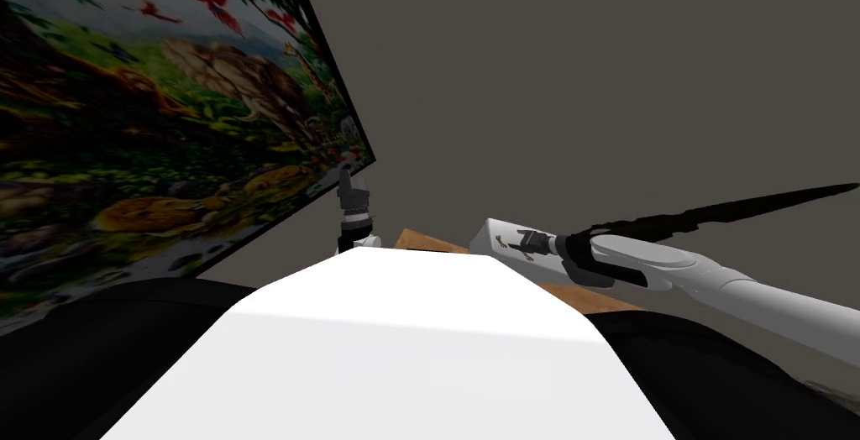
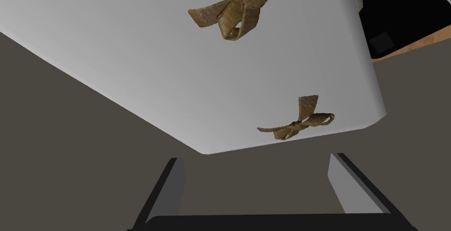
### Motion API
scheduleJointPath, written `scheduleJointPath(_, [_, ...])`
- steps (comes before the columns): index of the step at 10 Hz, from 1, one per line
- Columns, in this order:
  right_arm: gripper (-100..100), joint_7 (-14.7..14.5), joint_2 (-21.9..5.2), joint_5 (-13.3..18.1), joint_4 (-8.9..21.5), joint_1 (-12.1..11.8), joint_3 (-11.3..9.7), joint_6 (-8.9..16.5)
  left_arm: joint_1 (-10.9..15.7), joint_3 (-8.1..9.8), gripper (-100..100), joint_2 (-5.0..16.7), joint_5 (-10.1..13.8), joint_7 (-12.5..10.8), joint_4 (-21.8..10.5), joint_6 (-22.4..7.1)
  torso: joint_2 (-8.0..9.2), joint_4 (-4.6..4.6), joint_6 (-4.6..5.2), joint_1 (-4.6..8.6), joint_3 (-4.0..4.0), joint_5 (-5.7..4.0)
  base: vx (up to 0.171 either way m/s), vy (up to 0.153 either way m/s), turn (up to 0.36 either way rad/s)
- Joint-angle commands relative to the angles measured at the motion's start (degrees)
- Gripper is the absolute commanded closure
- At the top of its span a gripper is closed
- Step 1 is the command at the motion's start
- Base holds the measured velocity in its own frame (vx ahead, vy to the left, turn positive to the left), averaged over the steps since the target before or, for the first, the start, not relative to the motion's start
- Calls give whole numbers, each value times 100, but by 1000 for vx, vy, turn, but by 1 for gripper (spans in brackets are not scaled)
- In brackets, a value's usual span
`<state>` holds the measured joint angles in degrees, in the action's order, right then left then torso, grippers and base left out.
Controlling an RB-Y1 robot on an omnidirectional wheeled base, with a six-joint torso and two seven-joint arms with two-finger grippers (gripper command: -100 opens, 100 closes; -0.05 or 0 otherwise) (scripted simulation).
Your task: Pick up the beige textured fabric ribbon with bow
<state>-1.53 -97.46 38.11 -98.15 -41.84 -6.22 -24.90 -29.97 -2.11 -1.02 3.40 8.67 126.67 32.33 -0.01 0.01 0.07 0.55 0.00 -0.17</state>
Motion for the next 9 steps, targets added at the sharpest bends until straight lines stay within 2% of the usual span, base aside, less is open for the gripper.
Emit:
scheduleJointPath(1, [-100, -133, 67, 13, 19, -66, -70, -185, 0, 0, 0, 0, 0, 0, 0, 0, 0, 0, 0, 0, 0, 0, -2, -107, 114])
scheduleJointPath(2, [-100, -217, 83, -6, -32, -190, -81, -302, 0, 0, 0, 0, 0, 0, 0, 0, -3, -1, 0, -10, -2, 1, -10, -87, 145])
scheduleJointPath(3, [-100, -217, 83, -6, -32, -190, -81, -302, 0, 0, 0, 0, 0, 0, 0, 0, -3, -1, -2, -17, -2, 3, -14, -65, 62])
scheduleJointPath(4, [-100, -330, 117, -35, -114, -361, -94, -470, 0, 0, 0, -1, 0, 0, 0, 0, -2, 0, 1, -27, -1, 6, -8, -65, 147])
scheduleJointPath(6, [-100, -449, 174, -74, -250, -539, -115, -665, 0, -1, 0, -1, 0, 0, 0, 0, -7, -2, -2, -28, -4, 6, 11, -45, 193])
scheduleJointPath(7, [-100, -454, 148, -110, -176, -580, -6, -625, 0, -1, 0, -1, 0, 0, 0, 0, -15, -4, -3, -45, -9, 9, 12, 1, 40])
scheduleJointPath(8, [0, -471, 152, -113, -179, -587, -7, -657, -1, -1, 0, -1, 0, 0, 0, 0, -14, -3, 1, -53, -8, 13, 0, 0, 0])
scheduleJointPath(9, [-100, -553, 335, -66, -97, -579, -93, -619, -1, -1, 0, -1, 0, 0, 0, 0, -11, -2, 1, -55, -7, 13, 12, 10, 125])
